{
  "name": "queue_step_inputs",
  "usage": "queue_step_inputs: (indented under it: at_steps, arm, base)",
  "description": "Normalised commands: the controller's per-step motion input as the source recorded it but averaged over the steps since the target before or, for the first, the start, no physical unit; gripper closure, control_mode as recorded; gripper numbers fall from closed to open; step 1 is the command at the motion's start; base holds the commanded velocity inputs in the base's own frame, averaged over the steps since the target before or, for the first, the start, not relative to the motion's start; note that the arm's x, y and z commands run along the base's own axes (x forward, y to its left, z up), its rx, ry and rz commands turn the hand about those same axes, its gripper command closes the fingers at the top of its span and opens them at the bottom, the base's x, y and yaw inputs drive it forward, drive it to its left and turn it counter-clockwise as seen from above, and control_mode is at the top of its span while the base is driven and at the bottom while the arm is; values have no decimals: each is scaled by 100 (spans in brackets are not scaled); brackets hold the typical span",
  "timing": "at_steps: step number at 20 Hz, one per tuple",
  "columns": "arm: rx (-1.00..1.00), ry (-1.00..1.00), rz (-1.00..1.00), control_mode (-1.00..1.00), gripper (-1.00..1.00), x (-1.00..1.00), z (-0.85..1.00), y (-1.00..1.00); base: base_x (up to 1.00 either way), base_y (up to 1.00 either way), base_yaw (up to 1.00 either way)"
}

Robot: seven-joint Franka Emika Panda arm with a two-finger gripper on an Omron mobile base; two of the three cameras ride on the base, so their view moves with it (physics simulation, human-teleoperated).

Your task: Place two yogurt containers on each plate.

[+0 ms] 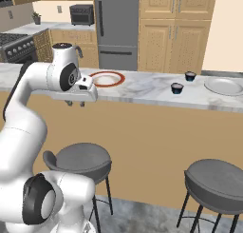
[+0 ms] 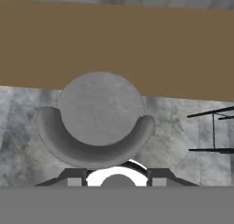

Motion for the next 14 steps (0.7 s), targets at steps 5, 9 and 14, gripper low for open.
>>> queue_step_inputs:
  at_steps: [5,9,14]
  arm:
    - [0,-5,-1,-100,-100,-8,5,5]
    - [0,-37,0,-100,-100,-16,26,0]
    - [0,-33,7,-100,-100,7,50,-3]
  base:
    - [0,0,0]
    - [0,0,0]
    - [0,0,0]
